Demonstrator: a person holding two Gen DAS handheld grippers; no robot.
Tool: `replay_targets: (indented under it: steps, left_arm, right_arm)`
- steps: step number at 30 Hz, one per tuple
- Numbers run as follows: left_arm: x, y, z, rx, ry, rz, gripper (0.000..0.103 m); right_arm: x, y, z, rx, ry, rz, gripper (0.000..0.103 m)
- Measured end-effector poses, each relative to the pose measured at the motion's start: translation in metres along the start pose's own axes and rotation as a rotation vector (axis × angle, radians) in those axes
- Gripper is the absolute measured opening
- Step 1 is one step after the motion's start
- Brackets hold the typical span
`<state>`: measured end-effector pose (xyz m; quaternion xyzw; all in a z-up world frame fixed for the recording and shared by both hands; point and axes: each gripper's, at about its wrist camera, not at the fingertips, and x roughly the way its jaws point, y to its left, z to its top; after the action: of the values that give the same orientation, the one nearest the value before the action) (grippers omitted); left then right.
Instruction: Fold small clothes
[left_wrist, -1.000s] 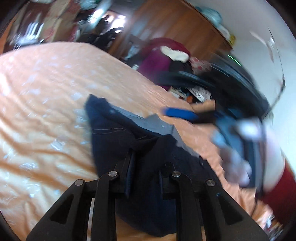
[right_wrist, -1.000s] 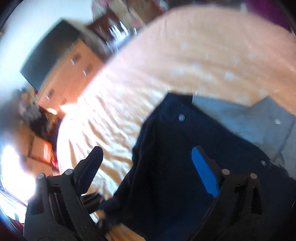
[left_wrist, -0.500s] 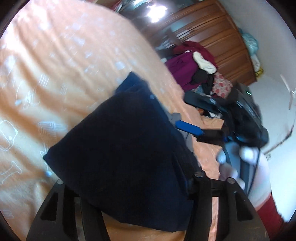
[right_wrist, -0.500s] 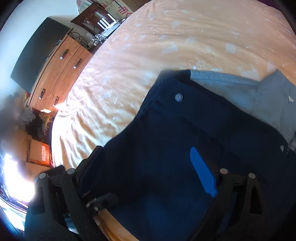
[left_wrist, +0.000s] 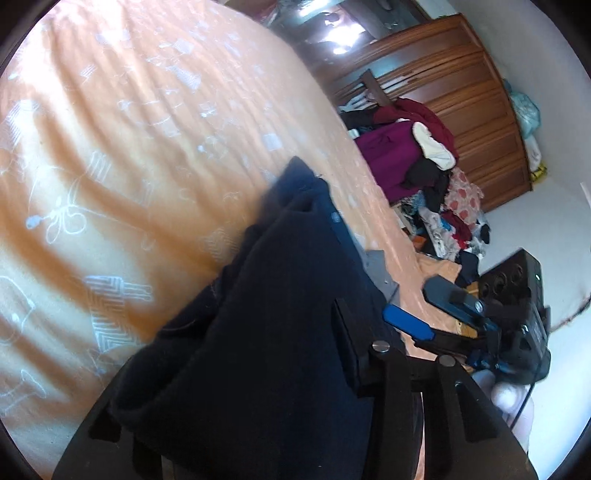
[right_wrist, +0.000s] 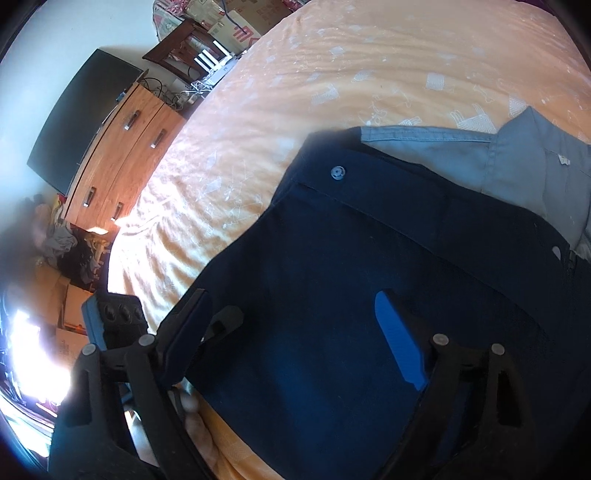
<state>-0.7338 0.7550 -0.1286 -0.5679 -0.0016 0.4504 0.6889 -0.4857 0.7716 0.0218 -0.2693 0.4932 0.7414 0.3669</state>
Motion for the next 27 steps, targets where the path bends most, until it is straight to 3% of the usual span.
replay_targets:
  steps: [1,3,4,10,17,21,24,27]
  left_arm:
    - [0.005,0.002,0.002,-0.013,0.032,0.011,0.046]
    - [0.001,0.001,0.003,-0.010,0.007,-0.006,0.029]
    - [-0.002,-0.001,0.003,0.009,-0.013,-0.031,0.001]
    - [-0.007,-0.047,-0.015,0.290,-0.062,0.059,0.001]
    - [-0.010,-0.083,-0.036,0.521,-0.072,0.136,0.001]
    - [-0.002,-0.097,-0.044,0.614,-0.062,0.167,0.002]
    - [0.008,-0.114,-0.053,0.717,-0.060,0.195,0.002]
    - [0.018,-0.136,-0.068,0.846,-0.055,0.215,0.004]
  right_arm:
    - [0.000,0.000,0.000,0.000,-0.001,0.000,0.087]
    - [-0.003,0.001,0.001,0.002,-0.010,0.001,0.086]
    - [-0.005,0.002,0.003,-0.001,-0.015,0.003,0.086]
    - [-0.003,0.013,0.031,-0.036,-0.022,-0.005,0.086]
    - [0.038,0.029,0.054,-0.044,0.125,-0.014,0.088]
    - [0.049,0.021,0.051,-0.033,0.153,-0.084,0.087]
    - [0.045,0.009,0.046,-0.015,0.120,-0.082,0.074]
    - [0.030,-0.008,0.039,0.007,0.059,-0.051,0.041]
